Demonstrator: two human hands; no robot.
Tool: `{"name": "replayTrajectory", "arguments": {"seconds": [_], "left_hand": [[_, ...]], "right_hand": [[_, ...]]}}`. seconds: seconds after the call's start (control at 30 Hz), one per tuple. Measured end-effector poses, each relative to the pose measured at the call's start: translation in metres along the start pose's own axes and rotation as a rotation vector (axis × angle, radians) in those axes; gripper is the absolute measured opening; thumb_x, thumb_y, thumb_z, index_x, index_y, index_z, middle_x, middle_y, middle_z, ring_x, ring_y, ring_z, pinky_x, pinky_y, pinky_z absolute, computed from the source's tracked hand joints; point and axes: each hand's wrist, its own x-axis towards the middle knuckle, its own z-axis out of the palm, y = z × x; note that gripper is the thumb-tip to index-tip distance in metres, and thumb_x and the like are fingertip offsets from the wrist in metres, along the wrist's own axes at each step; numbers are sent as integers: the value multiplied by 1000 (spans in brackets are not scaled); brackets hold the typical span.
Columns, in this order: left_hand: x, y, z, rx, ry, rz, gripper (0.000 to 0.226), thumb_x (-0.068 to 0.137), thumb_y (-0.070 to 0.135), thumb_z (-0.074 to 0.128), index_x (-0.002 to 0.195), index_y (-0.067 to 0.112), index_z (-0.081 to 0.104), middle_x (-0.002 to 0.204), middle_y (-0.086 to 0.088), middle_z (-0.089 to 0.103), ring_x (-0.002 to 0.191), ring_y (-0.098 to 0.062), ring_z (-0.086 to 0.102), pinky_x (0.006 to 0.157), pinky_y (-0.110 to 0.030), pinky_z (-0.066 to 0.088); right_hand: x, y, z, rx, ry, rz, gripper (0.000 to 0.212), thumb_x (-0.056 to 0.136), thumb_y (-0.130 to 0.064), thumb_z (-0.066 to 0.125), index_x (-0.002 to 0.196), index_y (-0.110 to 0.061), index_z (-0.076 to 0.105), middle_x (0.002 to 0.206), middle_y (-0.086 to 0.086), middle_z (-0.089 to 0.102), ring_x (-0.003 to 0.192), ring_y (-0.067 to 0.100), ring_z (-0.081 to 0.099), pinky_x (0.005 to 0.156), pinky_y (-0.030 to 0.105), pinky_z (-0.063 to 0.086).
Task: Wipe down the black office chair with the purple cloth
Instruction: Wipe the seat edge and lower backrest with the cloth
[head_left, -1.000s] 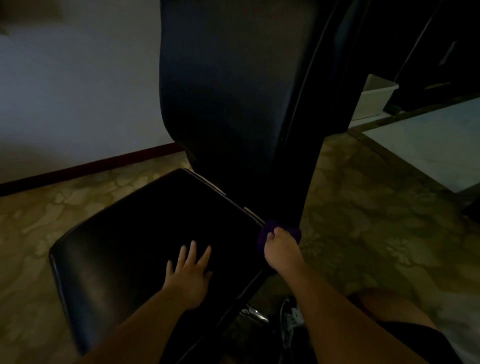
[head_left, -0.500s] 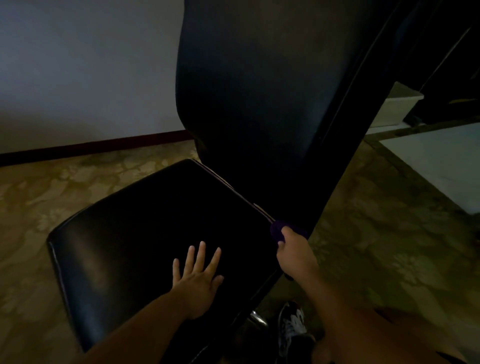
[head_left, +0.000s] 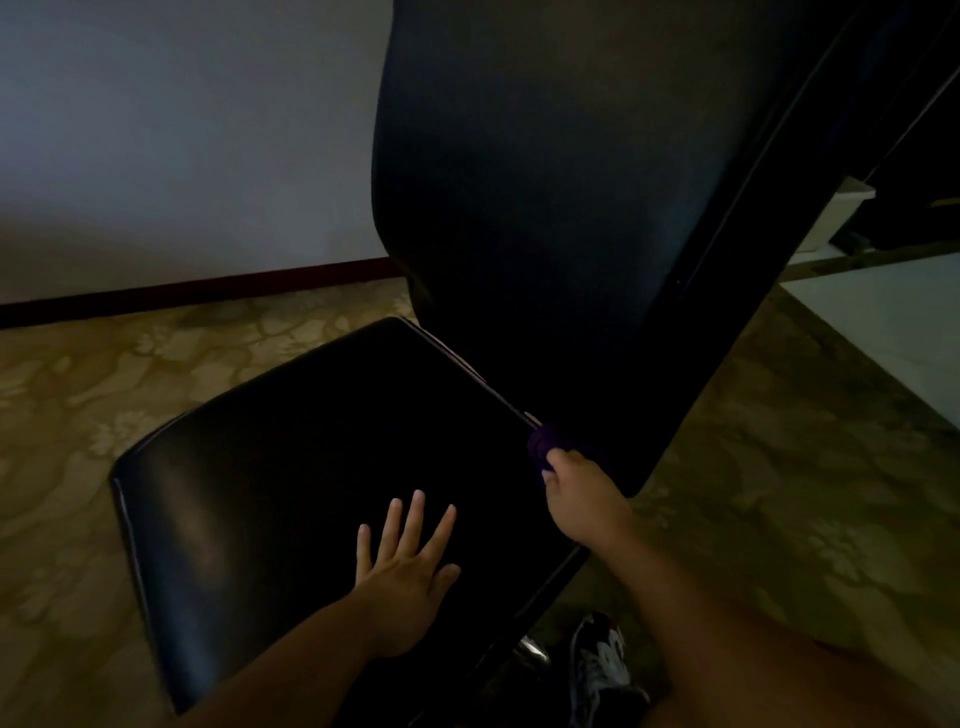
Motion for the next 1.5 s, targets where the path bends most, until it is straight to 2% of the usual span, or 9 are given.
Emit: {"name": "replayTrajectory", "arguments": {"seconds": [0.07, 0.27, 0.43, 0.57, 0.73, 0.83, 1.0, 1.27, 1.5], "left_hand": [[2, -2, 2, -8, 1, 4, 89, 65, 75, -13, 147, 42, -27, 146, 4, -46, 135, -21, -42, 109, -48, -24], [6, -2, 11, 14, 0, -30, 63, 101, 54, 16, 146, 45, -27, 146, 4, -47, 135, -22, -42, 106, -47, -26], [6, 5, 9, 35, 17, -60, 63, 102, 53, 18, 148, 45, -25, 152, 2, -42, 137, -22, -40, 112, -53, -20], [7, -6, 2, 20, 51, -41, 75, 95, 66, 27, 150, 44, -18, 155, 3, -37, 141, -20, -35, 114, -54, -18], [7, -37, -10, -142, 114, -179, 124, 62, 91, 49, 149, 41, -23, 151, 3, -40, 137, -19, -39, 109, -51, -22], [3, -39, -11, -157, 102, -179, 133, 53, 97, 43, 149, 38, -26, 151, 0, -43, 137, -23, -40, 109, -54, -23], [5, -47, -13, -134, 51, -130, 129, 59, 93, 45, 145, 37, -32, 146, -1, -48, 133, -25, -44, 108, -54, -23], [14, -55, -5, -99, 5, -177, 124, 56, 97, 45, 131, 49, -41, 133, 5, -56, 126, -23, -49, 101, -50, -27], [17, -54, -10, -109, -64, -187, 124, 59, 95, 46, 142, 46, -33, 134, 7, -52, 126, -21, -48, 101, -53, -27]], "right_hand": [[11, -5, 2, -26, 3, -1, 12, 103, -25, 36, 98, -16, 42, 95, 2, 45, 86, 24, 51, 74, 39, 44], [37, -15, 3, -88, -63, -6, 16, 105, -25, 31, 99, -14, 42, 108, 10, 51, 87, 22, 47, 76, 36, 39], [30, -11, -2, -89, -68, 14, 23, 100, -9, 40, 120, -9, 50, 123, 8, 50, 113, 26, 52, 85, 34, 43], [9, -6, -10, -132, -69, 55, 24, 95, -5, 44, 117, -10, 53, 126, 8, 52, 113, 25, 53, 88, 35, 45], [-22, -6, -25, -203, -105, 135, 26, 95, -14, 50, 120, -13, 56, 119, 9, 57, 101, 28, 57, 80, 37, 50], [-28, -7, -27, -232, -90, 158, 22, 95, -17, 52, 114, -10, 60, 112, 9, 61, 95, 27, 59, 76, 33, 51], [-7, -13, -3, -242, -105, 52, 21, 100, -20, 43, 113, -9, 55, 121, 8, 55, 109, 25, 54, 83, 29, 41], [60, -37, 11, -88, -69, -37, 22, 105, -24, 31, 94, -11, 45, 100, 6, 46, 92, 24, 47, 77, 31, 33], [118, -56, 12, -75, -86, 7, 29, 105, -23, 33, 112, -3, 53, 114, 14, 52, 103, 30, 51, 85, 33, 37]]}}
